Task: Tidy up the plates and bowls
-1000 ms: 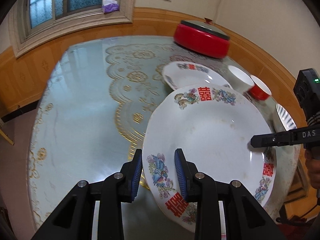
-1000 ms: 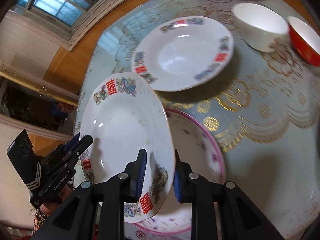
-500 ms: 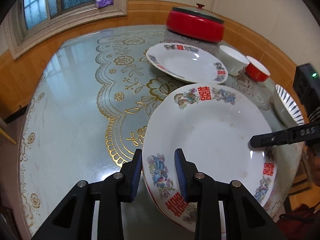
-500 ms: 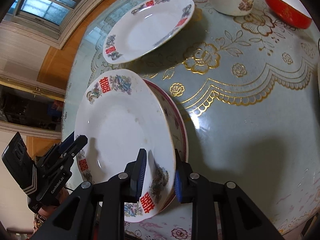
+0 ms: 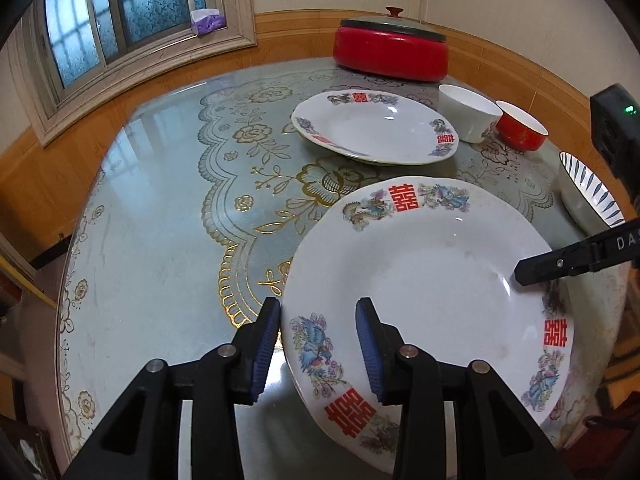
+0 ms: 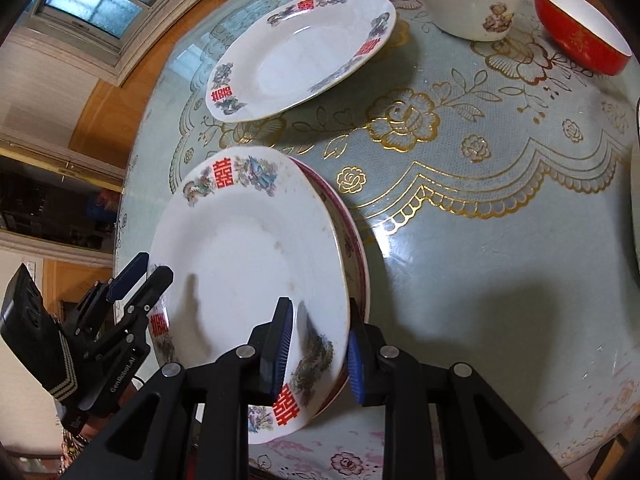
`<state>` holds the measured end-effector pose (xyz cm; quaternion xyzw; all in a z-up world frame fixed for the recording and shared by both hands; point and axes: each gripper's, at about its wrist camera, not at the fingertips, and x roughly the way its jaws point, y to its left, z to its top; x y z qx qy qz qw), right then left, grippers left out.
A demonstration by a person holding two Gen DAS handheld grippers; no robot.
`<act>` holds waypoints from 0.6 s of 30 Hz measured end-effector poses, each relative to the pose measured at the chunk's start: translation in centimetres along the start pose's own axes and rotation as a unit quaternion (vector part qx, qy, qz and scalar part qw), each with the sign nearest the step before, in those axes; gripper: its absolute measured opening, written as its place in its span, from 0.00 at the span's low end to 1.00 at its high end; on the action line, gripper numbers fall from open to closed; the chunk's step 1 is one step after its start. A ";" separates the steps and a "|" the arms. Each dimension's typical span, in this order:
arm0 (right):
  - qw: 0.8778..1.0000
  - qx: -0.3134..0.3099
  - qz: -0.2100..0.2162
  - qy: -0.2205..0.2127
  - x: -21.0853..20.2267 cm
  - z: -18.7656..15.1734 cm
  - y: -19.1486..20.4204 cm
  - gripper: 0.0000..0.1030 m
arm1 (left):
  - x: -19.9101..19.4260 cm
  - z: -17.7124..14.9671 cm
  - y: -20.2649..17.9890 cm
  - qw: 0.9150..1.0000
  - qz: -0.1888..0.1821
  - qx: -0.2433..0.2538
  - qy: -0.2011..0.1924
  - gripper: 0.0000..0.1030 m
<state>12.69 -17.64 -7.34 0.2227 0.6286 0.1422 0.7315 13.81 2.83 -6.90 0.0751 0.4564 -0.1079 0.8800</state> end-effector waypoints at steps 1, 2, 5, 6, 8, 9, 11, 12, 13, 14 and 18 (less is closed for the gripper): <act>1.000 0.000 -0.001 0.000 -0.1 0.0 0.0 0.25 | 0.0 0.0 0.0 1.000 -0.001 -0.001 0.000 0.40; 1.000 0.001 -0.001 -0.001 -0.2 0.0 0.0 0.25 | 0.0 0.0 0.1 1.000 -0.002 -0.003 0.000 0.40; 1.000 0.000 -0.004 -0.002 -0.8 0.1 -0.1 0.25 | 0.0 0.0 0.1 1.000 -0.003 -0.004 -0.002 0.41; 1.000 -0.001 -0.005 -0.003 -1.0 0.0 -0.2 0.25 | -0.1 -0.1 0.0 1.000 -0.002 -0.002 -0.002 0.42; 1.000 -0.003 -0.006 -0.004 -1.4 0.0 -0.2 0.25 | -0.1 -0.1 -0.1 1.000 0.000 -0.001 -0.004 0.42; 1.000 -0.003 -0.008 -0.004 -1.5 -0.1 -0.2 0.25 | -0.1 -0.1 -0.2 1.000 0.001 0.000 -0.004 0.42; 1.000 -0.006 -0.010 -0.005 -1.7 -0.2 -0.2 0.25 | -0.2 -0.1 -0.1 1.000 -0.001 -0.002 -0.005 0.44; 1.000 -0.007 -0.012 -0.005 -1.8 -0.3 -0.1 0.25 | -0.3 -0.1 -0.1 1.000 -0.004 -0.004 -0.005 0.45; 1.000 -0.008 -0.015 -0.006 -1.8 -0.4 -0.1 0.25 | -0.3 -0.1 -0.1 1.000 -0.008 -0.005 -0.006 0.46; 1.000 -0.010 -0.021 -0.006 -1.8 -0.4 -0.1 0.25 | -0.4 -0.1 -0.1 1.000 -0.009 -0.006 -0.006 0.47; 1.000 -0.013 -0.019 -0.010 -2.0 -0.5 -0.1 0.25 | -0.3 -0.2 -0.4 1.000 -0.010 0.000 -0.005 0.52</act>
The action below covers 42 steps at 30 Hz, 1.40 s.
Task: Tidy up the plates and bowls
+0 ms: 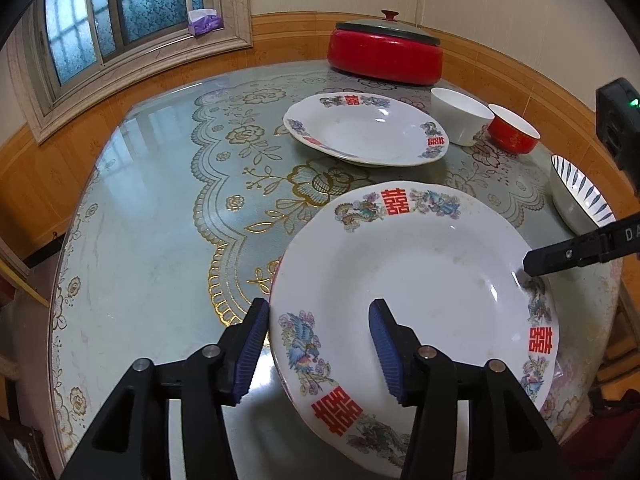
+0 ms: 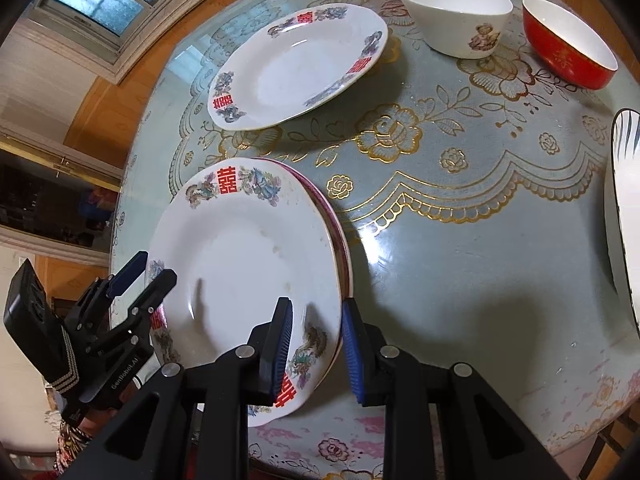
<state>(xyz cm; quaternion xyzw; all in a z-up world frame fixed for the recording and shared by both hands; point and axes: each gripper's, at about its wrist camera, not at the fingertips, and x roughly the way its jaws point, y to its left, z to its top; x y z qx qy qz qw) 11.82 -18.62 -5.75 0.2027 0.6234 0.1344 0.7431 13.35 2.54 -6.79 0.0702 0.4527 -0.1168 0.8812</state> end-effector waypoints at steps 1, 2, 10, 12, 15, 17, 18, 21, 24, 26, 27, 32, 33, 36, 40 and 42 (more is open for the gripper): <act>1.000 0.000 0.000 0.000 0.0 0.0 0.0 0.25 | 0.0 0.0 -0.1 1.000 0.001 0.002 0.000 0.53; 1.000 0.002 0.001 0.000 0.1 0.0 0.0 0.25 | 0.0 0.0 -0.1 1.000 0.001 0.003 0.000 0.54; 1.000 0.011 0.004 -0.012 -0.6 0.1 -0.2 0.25 | -0.1 0.2 0.1 1.000 -0.013 -0.003 0.005 0.57; 1.000 0.006 0.006 -0.019 -1.0 0.3 -0.1 0.25 | -0.2 0.5 0.2 1.000 -0.018 -0.003 0.003 0.57; 1.000 0.004 0.013 -0.027 -1.4 0.7 0.3 0.25 | -0.5 1.2 0.3 1.000 -0.017 -0.003 -0.003 0.69; 0.999 -0.002 0.010 -0.033 -1.5 0.9 0.5 0.25 | -0.8 1.7 0.4 1.000 -0.020 -0.008 -0.010 0.79; 0.999 -0.004 0.008 -0.035 -1.5 0.9 0.6 0.25 | -0.9 2.1 0.5 1.000 -0.024 -0.012 -0.013 0.80; 0.999 -0.003 0.007 -0.041 -1.5 1.1 0.7 0.25 | -1.0 3.0 1.1 0.999 -0.029 -0.030 -0.015 0.85; 0.999 0.004 0.011 -0.048 -1.5 1.2 0.5 0.25 | -0.8 3.8 2.3 0.998 -0.033 -0.060 -0.013 0.87; 0.998 0.007 0.011 -0.055 -1.8 1.4 0.2 0.25 | -0.6 4.3 3.2 0.996 -0.034 -0.085 -0.007 0.88; 0.998 0.008 0.011 -0.060 -1.9 1.5 0.1 0.26 | -0.4 4.5 3.7 0.994 -0.036 -0.100 -0.003 0.88; 0.995 0.003 0.011 -0.096 -2.5 2.2 -0.4 0.34 | 0.7 5.6 5.8 0.986 -0.048 -0.161 0.012 0.88; 0.994 -0.008 0.007 -0.105 -2.6 2.4 -0.3 0.38 | 1.0 6.1 6.2 0.984 -0.046 -0.171 0.014 0.88; 0.991 -0.045 -0.024 -0.120 -2.6 3.0 0.1 0.43 | 2.1 7.6 6.8 0.982 -0.040 -0.185 0.026 0.90; 0.994 -0.016 0.008 -0.110 -2.2 4.1 -1.1 0.67 | 3.1 9.3 7.0 0.981 -0.040 -0.190 0.027 0.91; 0.994 -0.003 0.012 -0.108 -1.9 4.6 -1.6 0.78 | 3.5 10.0 6.9 0.982 -0.032 -0.182 0.026 0.94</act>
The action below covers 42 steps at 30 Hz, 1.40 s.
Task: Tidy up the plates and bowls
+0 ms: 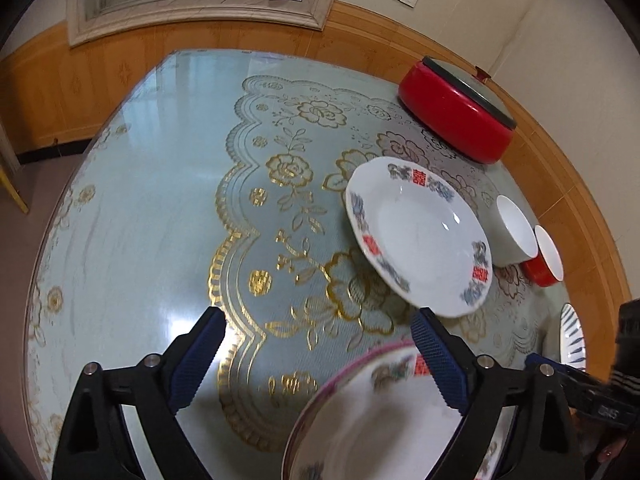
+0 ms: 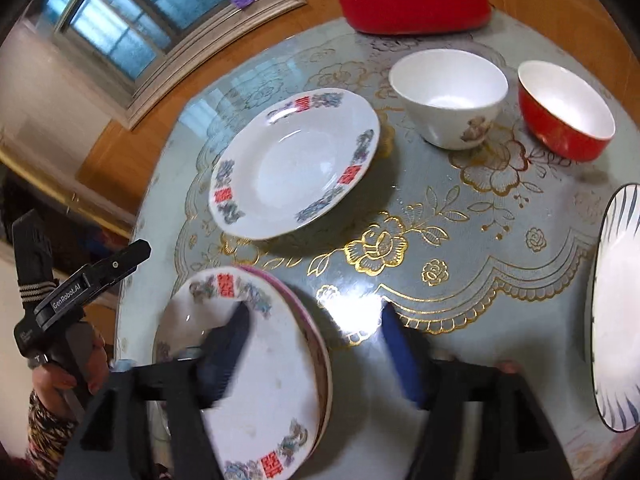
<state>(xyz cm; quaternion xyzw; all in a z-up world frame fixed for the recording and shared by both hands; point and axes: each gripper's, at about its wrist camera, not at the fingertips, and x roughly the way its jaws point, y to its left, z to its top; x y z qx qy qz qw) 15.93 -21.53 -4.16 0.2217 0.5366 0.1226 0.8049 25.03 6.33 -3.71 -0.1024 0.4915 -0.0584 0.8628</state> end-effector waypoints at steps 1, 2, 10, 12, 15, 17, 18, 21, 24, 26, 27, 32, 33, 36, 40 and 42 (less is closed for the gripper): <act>1.000 -0.002 -0.002 0.003 0.3 0.3 -0.1 0.78 | 0.2 0.3 -0.2 1.000 0.006 0.004 -0.002 0.96; 1.000 -0.006 -0.006 0.009 0.6 0.6 -0.2 0.78 | 0.5 0.6 -0.4 1.000 0.009 0.007 -0.005 0.96; 0.999 -0.015 -0.050 0.010 2.6 3.9 -1.1 0.78 | 3.8 3.2 -1.7 0.999 0.015 0.036 0.013 0.96; 0.999 -0.006 -0.049 0.013 3.4 4.9 -1.4 0.76 | 4.6 3.6 -2.0 0.999 0.015 0.044 0.017 0.96; 0.998 0.034 -0.037 0.039 5.0 6.3 -2.4 0.69 | 5.9 4.3 -2.3 0.998 0.012 0.050 0.023 0.96; 0.997 0.054 -0.027 0.047 5.8 7.0 -2.9 0.64 | 6.6 4.7 -2.4 0.998 0.009 0.050 0.026 0.96; 0.997 0.060 -0.026 0.047 6.2 7.3 -3.2 0.63 | 6.9 5.0 -2.4 0.998 0.007 0.048 0.027 0.96; 0.997 0.058 -0.035 0.044 7.2 8.3 -3.3 0.56 | 8.1 5.8 -2.5 0.999 0.003 0.039 0.030 0.96; 0.997 0.056 -0.037 0.040 8.0 9.1 -3.3 0.49 | 8.9 6.5 -2.5 0.999 0.001 0.037 0.031 0.93; 0.997 0.053 -0.041 0.037 8.4 9.6 -3.1 0.46 | 9.4 6.9 -2.7 0.999 -0.009 0.039 0.033 0.86; 0.997 0.051 -0.040 0.035 8.7 9.8 -2.9 0.45 | 9.7 7.0 -2.9 0.998 -0.015 0.043 0.037 0.83; 0.998 0.056 -0.016 0.032 9.6 10.9 -2.5 0.45 | 11.0 7.5 -3.8 0.997 -0.015 0.068 0.042 0.77; 0.998 0.059 -0.011 0.031 9.9 11.2 -2.6 0.45 | 11.3 7.6 -3.9 0.996 -0.018 0.072 0.043 0.77; 0.998 0.064 -0.006 0.027 10.1 11.4 -2.3 0.45 | 11.9 7.9 -4.2 0.995 -0.015 0.083 0.047 0.69; 0.997 0.070 -0.003 0.024 10.2 12.0 -2.5 0.45 | 12.8 8.1 -4.6 0.994 -0.013 0.097 0.054 0.62; 0.997 0.068 -0.003 0.023 10.2 12.2 -2.6 0.45 | 13.1 8.1 -4.8 0.993 -0.014 0.105 0.056 0.60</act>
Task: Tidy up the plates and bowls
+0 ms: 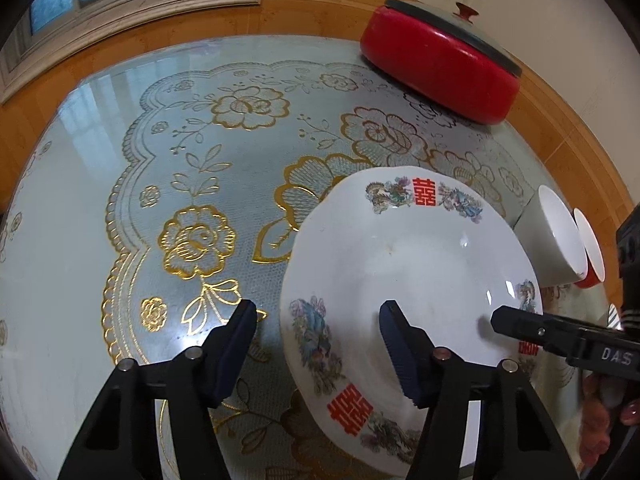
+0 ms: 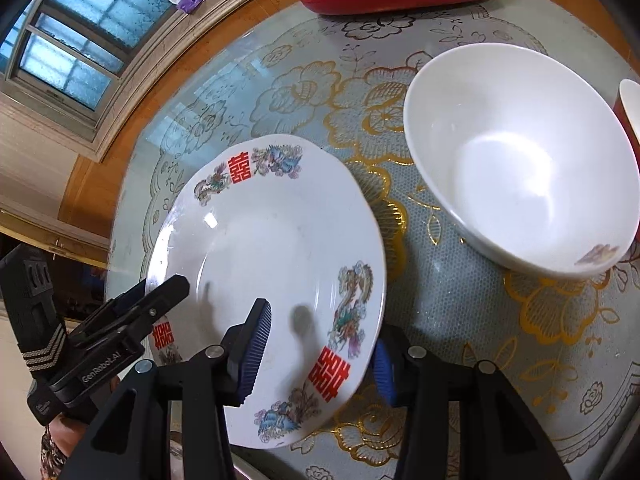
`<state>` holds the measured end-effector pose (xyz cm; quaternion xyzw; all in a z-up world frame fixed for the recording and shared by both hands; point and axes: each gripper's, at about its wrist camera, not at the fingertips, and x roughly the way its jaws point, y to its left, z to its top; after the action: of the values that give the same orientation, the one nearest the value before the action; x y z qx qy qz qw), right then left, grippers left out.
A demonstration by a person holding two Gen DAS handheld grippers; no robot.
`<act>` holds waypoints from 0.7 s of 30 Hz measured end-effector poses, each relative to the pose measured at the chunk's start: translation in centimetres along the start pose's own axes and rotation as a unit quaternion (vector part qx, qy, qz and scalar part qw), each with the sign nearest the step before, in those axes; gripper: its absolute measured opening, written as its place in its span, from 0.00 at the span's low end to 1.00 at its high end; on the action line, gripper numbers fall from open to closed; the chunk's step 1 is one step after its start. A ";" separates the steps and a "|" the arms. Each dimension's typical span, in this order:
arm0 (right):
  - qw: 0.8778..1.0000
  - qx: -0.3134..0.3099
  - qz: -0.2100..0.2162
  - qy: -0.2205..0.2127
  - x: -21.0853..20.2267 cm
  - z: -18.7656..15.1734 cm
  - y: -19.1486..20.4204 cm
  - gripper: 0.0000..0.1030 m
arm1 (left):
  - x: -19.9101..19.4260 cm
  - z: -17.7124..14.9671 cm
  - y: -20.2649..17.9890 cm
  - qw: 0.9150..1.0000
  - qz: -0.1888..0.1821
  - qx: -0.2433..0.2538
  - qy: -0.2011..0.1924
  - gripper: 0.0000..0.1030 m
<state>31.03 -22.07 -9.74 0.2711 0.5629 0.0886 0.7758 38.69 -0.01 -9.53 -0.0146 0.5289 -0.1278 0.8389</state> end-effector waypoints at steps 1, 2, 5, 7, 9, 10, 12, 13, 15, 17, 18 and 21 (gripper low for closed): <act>1.000 -0.001 0.000 -0.001 0.0 0.2 -0.2 0.45 | 0.1 0.0 -0.1 1.000 0.001 0.005 0.000 0.58; 1.000 -0.002 0.001 -0.002 0.0 0.2 -0.2 0.45 | 0.2 0.1 -0.2 1.000 0.003 0.010 0.001 0.55; 1.000 -0.014 -0.003 -0.007 0.0 0.6 -0.3 0.38 | 0.6 0.2 -0.3 1.000 0.005 0.019 0.006 0.45; 1.000 -0.021 -0.006 -0.010 0.1 0.6 -0.2 0.34 | 0.8 0.3 -0.2 1.000 0.014 0.023 0.003 0.44; 1.000 -0.023 -0.010 -0.011 0.2 0.7 -0.2 0.31 | 1.0 0.4 -0.1 0.999 0.016 0.028 0.003 0.42; 1.000 -0.022 -0.012 -0.012 0.2 0.8 -0.2 0.29 | 0.9 0.3 0.0 0.999 0.017 0.032 0.001 0.40; 0.999 -0.024 -0.018 -0.014 0.3 0.8 -0.2 0.23 | 0.7 0.2 0.4 0.999 0.014 0.033 -0.002 0.38; 0.999 -0.026 -0.020 -0.014 0.3 0.8 -0.2 0.23 | 0.5 0.2 0.5 0.999 0.011 0.031 -0.004 0.36; 0.999 -0.031 -0.015 -0.013 0.2 0.6 -0.3 0.23 | 0.0 -0.2 0.7 0.999 0.012 0.035 -0.007 0.34; 0.999 -0.032 -0.009 -0.007 0.1 0.2 -0.3 0.23 | -0.4 -0.6 0.4 0.999 0.022 0.045 -0.011 0.34; 0.999 -0.031 -0.006 -0.002 0.1 -0.1 -0.3 0.23 | -0.5 -0.9 0.4 0.999 0.024 0.045 -0.012 0.34; 0.999 -0.034 0.000 0.005 -0.2 -1.3 -0.3 0.23 | -1.0 -1.6 0.8 0.999 0.018 0.039 -0.013 0.34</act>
<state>29.72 -21.99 -10.05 0.2443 0.5636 0.1091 0.7815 37.01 1.13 -9.48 0.0265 0.5129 -0.1333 0.8476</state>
